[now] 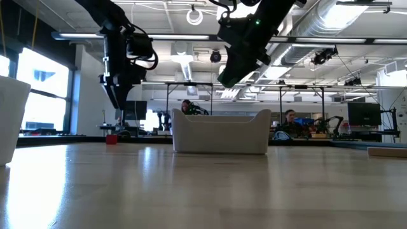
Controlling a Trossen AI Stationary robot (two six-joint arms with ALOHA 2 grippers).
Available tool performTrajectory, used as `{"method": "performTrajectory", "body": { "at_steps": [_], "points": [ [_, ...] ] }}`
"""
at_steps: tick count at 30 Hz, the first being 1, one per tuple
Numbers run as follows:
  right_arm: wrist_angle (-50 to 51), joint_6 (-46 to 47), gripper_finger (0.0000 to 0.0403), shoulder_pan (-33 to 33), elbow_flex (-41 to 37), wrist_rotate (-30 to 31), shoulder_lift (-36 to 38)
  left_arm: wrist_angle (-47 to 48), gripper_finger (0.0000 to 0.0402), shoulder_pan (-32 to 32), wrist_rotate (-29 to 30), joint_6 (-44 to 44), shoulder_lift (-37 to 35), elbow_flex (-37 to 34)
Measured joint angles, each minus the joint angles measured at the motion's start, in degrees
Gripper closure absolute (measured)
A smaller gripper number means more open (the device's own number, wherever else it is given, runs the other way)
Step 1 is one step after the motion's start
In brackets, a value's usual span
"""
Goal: Sort & place blocks by color
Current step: Put the green cube block into the top white bin
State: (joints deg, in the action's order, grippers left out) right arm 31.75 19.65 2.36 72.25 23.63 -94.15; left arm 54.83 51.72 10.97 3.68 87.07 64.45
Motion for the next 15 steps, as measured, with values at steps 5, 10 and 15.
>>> {"method": "performTrajectory", "body": {
  "at_steps": [5,10,15],
  "points": [
    [0.64,1.2,0.03,-0.12,0.04,-2.31,-0.99,0.05,0.0204,0.0,0.04,0.0,0.0,0.0],
    [1.06,-0.04,0.03,-0.12,0.04,-3.14,-4.14,0.08,0.0204,0.0,0.07,0.02,0.0,0.0],
    [1.28,-0.51,0.03,-0.09,0.04,-3.1,-5.6,0.09,0.0204,0.0,0.08,1.43,0.0,0.0]
  ]
}}
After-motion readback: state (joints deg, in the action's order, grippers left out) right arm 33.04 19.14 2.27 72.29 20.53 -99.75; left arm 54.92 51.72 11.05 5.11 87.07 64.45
